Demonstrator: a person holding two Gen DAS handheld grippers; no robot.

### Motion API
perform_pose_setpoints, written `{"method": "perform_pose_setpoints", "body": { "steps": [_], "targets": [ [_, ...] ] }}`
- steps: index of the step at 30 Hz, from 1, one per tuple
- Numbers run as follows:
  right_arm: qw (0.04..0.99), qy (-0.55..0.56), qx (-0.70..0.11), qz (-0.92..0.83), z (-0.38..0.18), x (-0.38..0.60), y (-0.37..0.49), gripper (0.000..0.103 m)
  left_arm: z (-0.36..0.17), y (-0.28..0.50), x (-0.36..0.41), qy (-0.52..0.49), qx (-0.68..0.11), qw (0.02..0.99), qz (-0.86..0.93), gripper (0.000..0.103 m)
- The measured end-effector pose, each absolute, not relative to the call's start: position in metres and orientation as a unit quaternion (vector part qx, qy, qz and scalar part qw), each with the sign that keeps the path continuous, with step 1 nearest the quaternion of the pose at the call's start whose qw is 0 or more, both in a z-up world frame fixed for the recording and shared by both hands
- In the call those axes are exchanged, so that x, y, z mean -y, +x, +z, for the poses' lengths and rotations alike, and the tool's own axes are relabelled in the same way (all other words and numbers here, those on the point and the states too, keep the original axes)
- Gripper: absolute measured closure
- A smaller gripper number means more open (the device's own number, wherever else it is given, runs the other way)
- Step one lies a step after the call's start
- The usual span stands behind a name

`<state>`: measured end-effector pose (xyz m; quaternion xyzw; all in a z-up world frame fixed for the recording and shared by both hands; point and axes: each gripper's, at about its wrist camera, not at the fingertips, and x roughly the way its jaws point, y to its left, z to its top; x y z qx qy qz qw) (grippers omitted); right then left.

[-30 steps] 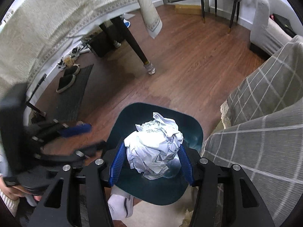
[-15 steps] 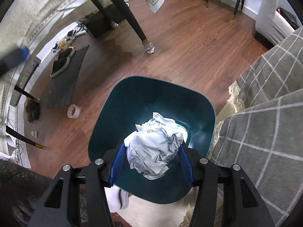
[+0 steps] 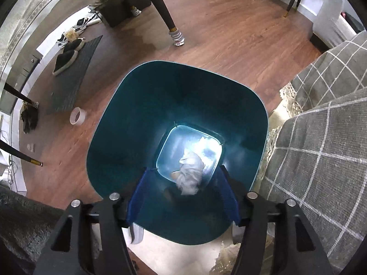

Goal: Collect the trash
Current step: 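Open the left tool over the bin while the right tool releases the foil ball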

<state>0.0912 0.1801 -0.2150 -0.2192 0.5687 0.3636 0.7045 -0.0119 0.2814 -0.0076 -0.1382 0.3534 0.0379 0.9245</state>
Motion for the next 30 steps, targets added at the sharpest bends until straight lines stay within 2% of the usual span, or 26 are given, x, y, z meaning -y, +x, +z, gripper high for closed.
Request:
{"method": "perform_pose_setpoints", "body": {
  "steps": [6, 12, 15, 19, 22, 27, 30],
  "targets": [
    [0.711, -0.213, -0.549, 0.384, -0.196, -0.174, 0.085, 0.032, 0.007, -0.011, -0.276, -0.141, -0.339, 0.929, 0.035, 0.078],
    [0.735, -0.188, -0.495, 0.424, -0.145, -0.167, 0.074, 0.033, 0.022, -0.014, -0.266, -0.13, -0.314, 0.94, 0.041, 0.078],
    [0.747, -0.177, -0.471, 0.435, -0.12, -0.16, 0.073, 0.039, 0.028, -0.014, -0.26, -0.126, -0.308, 0.942, 0.041, 0.078],
    [0.761, -0.166, -0.443, 0.444, -0.091, -0.145, 0.07, 0.042, 0.033, -0.011, -0.253, -0.119, -0.301, 0.945, 0.044, 0.078],
    [0.772, -0.157, -0.426, 0.446, -0.074, -0.136, 0.07, 0.043, 0.037, -0.009, -0.25, -0.119, -0.296, 0.946, 0.045, 0.075],
    [0.794, -0.146, -0.396, 0.437, -0.043, -0.107, 0.073, 0.044, 0.044, -0.007, -0.243, -0.133, -0.28, 0.95, 0.043, 0.063],
    [0.809, -0.136, -0.38, 0.427, -0.028, -0.087, 0.075, 0.044, 0.045, -0.004, -0.234, -0.132, -0.278, 0.951, 0.037, 0.06]
  ]
}}
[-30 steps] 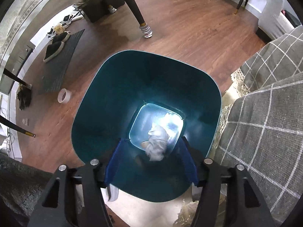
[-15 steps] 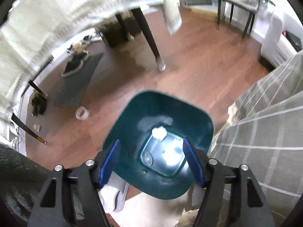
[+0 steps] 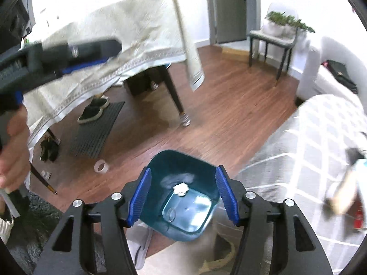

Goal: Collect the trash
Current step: 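Open the left tool over the bin while the right tool releases the foil ball, then grasp the brown cardboard strip with the left tool while the right tool grasps another foil ball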

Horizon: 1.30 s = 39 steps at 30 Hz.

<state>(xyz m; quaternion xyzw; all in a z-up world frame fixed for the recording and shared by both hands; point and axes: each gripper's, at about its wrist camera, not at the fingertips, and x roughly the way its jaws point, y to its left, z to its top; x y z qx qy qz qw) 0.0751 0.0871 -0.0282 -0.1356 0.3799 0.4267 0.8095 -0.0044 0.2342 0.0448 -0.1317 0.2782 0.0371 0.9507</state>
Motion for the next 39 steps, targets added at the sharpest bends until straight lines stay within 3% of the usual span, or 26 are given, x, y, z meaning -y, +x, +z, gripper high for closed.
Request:
{"method": "perform_pose_setpoints", "body": {
  "steps": [20, 39],
  "targets": [
    [0.873, -0.077, -0.324, 0.356, 0.019, 0.04, 0.091, 0.044, 0.026, 0.036, -0.141, -0.103, -0.31, 0.944, -0.045, 0.046],
    [0.907, -0.009, -0.321, 0.272, 0.022, 0.155, 0.115, 0.044, -0.008, 0.073, -0.043, -0.025, -0.348, 0.931, -0.106, 0.046]
  ]
}}
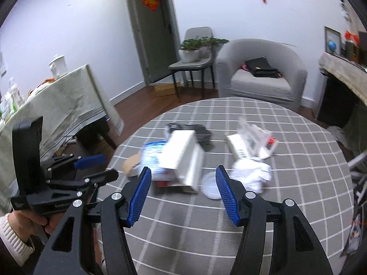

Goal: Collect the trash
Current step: 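Grasp the brown cardboard strip with the left tool while the right tool grasps another foil ball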

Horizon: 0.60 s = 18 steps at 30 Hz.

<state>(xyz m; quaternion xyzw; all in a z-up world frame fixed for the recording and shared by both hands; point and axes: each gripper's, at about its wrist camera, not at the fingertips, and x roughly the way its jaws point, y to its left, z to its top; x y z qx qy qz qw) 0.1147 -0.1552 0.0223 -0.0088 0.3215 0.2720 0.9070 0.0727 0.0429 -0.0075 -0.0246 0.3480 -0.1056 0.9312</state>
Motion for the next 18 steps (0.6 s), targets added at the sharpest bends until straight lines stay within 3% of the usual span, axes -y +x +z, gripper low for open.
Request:
{"method": "perform_pose_setpoints", "body": {
  "steps": [13, 18],
  "targets": [
    [0.908, 0.018, -0.356, 0.22, 0.002, 0.203, 0.138, 0.044, -0.021, 0.104, -0.025, -0.006, -0.362, 0.927, -0.101, 0.048],
    [0.904, 0.02, -0.371, 0.212, -0.005, 0.206, 0.148, 0.044, -0.024, 0.114, -0.023, -0.01, -0.37, 0.924, -0.097, 0.057]
  ]
}}
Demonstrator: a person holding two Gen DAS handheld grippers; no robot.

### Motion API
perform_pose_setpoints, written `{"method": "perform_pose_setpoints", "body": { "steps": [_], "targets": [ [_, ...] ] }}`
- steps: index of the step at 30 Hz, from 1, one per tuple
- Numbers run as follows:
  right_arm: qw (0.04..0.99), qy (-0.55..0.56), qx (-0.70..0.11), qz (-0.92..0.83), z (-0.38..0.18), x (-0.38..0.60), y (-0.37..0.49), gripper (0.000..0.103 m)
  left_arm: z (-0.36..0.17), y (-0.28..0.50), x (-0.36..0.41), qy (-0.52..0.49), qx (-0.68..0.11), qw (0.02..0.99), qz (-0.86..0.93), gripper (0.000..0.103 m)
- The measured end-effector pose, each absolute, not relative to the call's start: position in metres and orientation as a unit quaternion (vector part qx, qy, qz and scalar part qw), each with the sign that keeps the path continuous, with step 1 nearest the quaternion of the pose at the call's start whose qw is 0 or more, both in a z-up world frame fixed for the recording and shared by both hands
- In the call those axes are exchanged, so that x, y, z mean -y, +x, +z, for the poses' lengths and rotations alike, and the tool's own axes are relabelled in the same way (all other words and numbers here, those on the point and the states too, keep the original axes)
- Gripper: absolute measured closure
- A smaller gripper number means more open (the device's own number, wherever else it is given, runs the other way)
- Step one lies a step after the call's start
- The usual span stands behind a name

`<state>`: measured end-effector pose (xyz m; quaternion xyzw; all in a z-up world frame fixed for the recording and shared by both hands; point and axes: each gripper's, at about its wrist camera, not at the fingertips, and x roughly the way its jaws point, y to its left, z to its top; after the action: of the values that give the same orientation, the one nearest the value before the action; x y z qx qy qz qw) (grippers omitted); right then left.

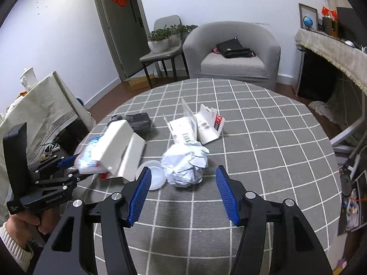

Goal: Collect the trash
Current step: 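Grasp the brown cardboard strip with the left tool while the right tool grasps another foil ball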

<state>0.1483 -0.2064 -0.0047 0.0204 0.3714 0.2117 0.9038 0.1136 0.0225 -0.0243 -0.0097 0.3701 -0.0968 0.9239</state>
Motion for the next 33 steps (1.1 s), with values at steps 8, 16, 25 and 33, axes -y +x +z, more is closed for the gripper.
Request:
{"method": "perform_pose_setpoints", "body": {
  "steps": [8, 16, 25, 33],
  "targets": [
    [0.897, 0.031, -0.387, 0.211, -0.009, 0.205, 0.16, 0.044, -0.026, 0.117, -0.027, -0.022, -0.374, 0.922, -0.093, 0.077],
    [0.891, 0.038, -0.401, 0.208, -0.013, 0.191, 0.174, 0.041, -0.026, 0.115, -0.028, -0.027, -0.373, 0.922, -0.1, 0.078],
    [0.891, 0.039, -0.412, 0.187, -0.019, 0.183, 0.186, 0.049, -0.023, 0.111, -0.037, -0.023, -0.378, 0.919, -0.107, 0.078],
    [0.895, 0.042, -0.408, 0.177, -0.02, 0.184, 0.185, 0.055, -0.019, 0.104, -0.039, -0.025, -0.381, 0.918, -0.108, 0.079]
  ]
}}
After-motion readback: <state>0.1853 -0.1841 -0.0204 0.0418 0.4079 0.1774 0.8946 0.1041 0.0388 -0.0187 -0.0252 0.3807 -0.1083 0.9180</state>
